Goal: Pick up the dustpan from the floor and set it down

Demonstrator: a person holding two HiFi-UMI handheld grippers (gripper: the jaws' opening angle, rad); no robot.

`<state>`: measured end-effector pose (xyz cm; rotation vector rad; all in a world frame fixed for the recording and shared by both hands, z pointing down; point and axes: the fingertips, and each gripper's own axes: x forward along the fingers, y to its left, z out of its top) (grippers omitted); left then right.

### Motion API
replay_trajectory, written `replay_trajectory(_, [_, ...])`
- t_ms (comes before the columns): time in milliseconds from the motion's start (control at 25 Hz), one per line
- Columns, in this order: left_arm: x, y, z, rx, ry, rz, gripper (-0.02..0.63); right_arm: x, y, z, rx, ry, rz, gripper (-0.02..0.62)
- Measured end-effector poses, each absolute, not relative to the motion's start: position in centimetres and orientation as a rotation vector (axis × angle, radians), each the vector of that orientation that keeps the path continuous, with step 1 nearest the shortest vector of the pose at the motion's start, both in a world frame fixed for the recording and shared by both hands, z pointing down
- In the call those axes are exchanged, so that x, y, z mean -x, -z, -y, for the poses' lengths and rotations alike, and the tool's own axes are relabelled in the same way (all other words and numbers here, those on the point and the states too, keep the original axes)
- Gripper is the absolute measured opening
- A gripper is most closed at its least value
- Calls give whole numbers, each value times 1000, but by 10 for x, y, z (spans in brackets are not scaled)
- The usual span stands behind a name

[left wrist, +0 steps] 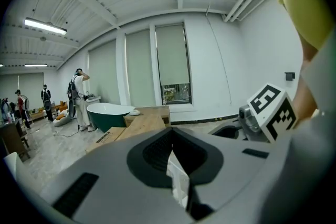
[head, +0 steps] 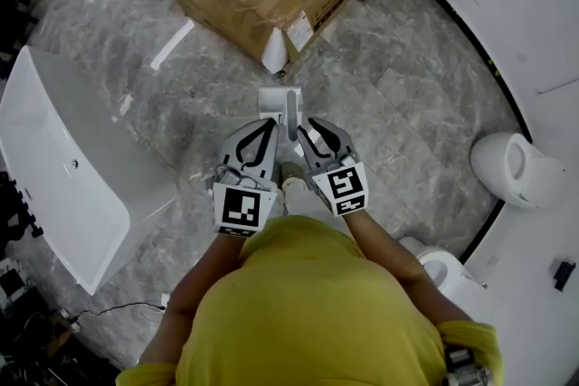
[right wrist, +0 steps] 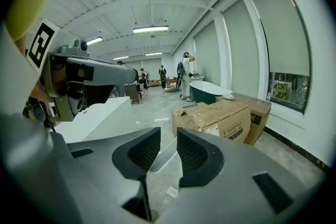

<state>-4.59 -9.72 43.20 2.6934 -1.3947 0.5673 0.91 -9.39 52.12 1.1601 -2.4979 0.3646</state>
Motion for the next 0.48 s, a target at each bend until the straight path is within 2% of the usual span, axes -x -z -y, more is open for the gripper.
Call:
replay_trajectory(320, [52,-449,115,-2661,-727,1360,0,2,-558,102,-1016,-656,2514,170])
replay_trajectory(480, [51,-454,121,-2646,-635,1375,0,4,-574,107,-981,-833,2497,206])
